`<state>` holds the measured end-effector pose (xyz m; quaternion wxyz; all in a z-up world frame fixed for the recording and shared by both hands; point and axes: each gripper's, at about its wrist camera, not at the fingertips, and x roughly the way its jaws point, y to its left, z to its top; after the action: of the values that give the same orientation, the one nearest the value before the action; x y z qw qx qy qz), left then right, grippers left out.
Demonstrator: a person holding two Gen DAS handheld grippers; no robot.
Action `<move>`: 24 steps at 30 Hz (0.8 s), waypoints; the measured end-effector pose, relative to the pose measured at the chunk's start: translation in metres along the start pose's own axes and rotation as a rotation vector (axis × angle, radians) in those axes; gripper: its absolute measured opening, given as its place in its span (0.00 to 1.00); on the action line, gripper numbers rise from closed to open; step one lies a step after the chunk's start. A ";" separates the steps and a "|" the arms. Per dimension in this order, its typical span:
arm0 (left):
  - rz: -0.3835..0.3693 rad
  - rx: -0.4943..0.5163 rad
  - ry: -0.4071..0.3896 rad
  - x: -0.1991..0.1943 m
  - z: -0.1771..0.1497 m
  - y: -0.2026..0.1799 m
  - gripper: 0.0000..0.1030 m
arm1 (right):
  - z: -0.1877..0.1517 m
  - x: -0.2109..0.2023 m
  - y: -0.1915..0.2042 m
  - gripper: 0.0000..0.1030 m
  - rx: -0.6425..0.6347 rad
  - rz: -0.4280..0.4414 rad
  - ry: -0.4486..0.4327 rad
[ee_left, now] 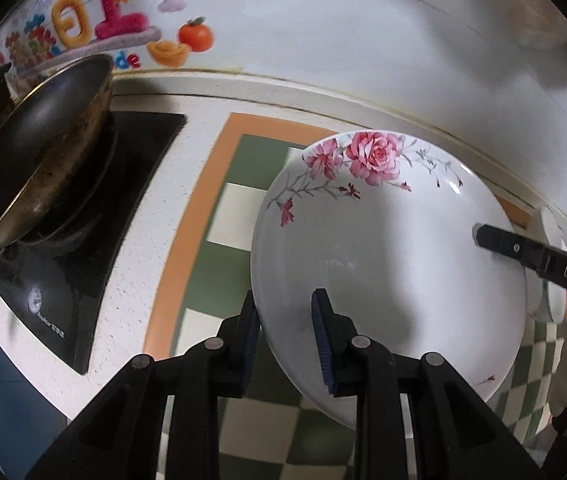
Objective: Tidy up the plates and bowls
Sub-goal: 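Lift the pink-rose plate and lower it onto the white plate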
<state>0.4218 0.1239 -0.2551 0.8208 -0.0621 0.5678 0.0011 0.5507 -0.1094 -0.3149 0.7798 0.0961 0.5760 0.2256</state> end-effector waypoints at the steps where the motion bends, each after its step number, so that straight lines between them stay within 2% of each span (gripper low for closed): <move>1: -0.007 0.013 -0.003 -0.004 -0.004 -0.007 0.23 | -0.010 -0.009 -0.005 0.16 0.012 0.001 -0.005; 7: -0.031 0.088 0.011 -0.013 -0.027 -0.047 0.23 | -0.065 -0.047 -0.032 0.16 0.061 -0.019 -0.017; 12: -0.044 0.146 0.037 -0.005 -0.044 -0.074 0.23 | -0.107 -0.062 -0.058 0.16 0.114 -0.031 -0.010; 17: -0.051 0.192 0.078 0.011 -0.062 -0.097 0.23 | -0.141 -0.064 -0.084 0.16 0.176 -0.045 0.007; 24: -0.029 0.214 0.156 0.044 -0.084 -0.107 0.23 | -0.169 -0.047 -0.104 0.16 0.209 -0.068 0.074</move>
<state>0.3674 0.0059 -0.3147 0.7760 0.0178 0.6258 -0.0761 0.4053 -0.2414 -0.3708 0.7510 0.1491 0.6276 0.1411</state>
